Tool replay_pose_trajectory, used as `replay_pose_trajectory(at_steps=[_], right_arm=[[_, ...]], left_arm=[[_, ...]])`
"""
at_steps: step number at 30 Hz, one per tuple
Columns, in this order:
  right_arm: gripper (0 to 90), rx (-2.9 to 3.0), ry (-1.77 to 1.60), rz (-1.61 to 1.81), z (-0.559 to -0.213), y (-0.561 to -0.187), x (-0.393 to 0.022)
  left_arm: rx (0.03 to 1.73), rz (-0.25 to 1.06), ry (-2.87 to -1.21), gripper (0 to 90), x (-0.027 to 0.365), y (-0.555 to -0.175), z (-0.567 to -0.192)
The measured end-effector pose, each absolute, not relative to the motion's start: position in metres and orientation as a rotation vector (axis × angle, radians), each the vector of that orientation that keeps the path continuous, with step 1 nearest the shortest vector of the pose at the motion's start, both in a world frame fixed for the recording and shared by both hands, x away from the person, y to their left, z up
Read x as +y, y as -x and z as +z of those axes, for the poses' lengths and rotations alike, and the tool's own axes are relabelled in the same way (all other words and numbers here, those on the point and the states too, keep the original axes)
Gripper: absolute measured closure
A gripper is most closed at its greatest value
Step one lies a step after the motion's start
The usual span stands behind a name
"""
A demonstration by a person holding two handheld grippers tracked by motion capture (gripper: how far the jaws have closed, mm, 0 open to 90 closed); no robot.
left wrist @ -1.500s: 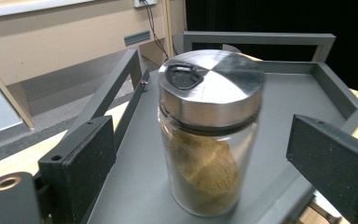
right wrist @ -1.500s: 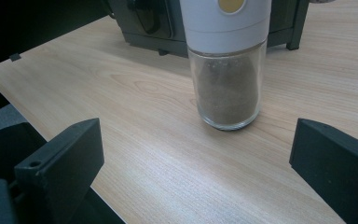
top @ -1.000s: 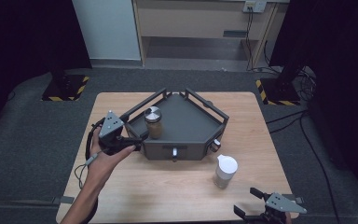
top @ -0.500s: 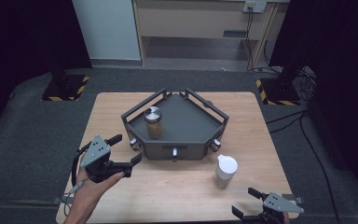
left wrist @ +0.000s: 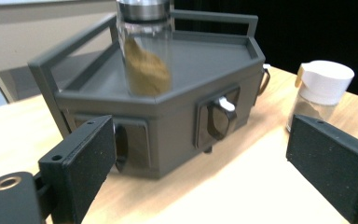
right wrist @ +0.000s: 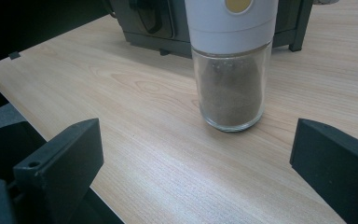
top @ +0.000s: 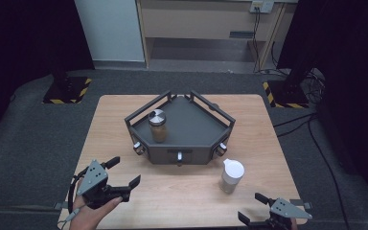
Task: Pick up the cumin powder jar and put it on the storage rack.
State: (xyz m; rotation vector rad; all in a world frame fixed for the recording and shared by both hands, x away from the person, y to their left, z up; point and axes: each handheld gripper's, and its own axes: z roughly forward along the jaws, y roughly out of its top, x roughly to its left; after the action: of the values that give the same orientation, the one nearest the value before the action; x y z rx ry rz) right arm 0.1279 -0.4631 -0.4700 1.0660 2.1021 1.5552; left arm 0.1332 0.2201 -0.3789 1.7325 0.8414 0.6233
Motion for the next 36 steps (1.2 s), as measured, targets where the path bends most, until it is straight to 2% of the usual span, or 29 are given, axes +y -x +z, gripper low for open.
replay_pose_trajectory(at_steps=[36], right_arm=[[2.8, 2.096, -1.068, 1.545, -0.470, -0.126, -0.463]], left_arm=[[0.936, 0.578, -1.736, 6.9, 0.226, -0.087, -0.435]])
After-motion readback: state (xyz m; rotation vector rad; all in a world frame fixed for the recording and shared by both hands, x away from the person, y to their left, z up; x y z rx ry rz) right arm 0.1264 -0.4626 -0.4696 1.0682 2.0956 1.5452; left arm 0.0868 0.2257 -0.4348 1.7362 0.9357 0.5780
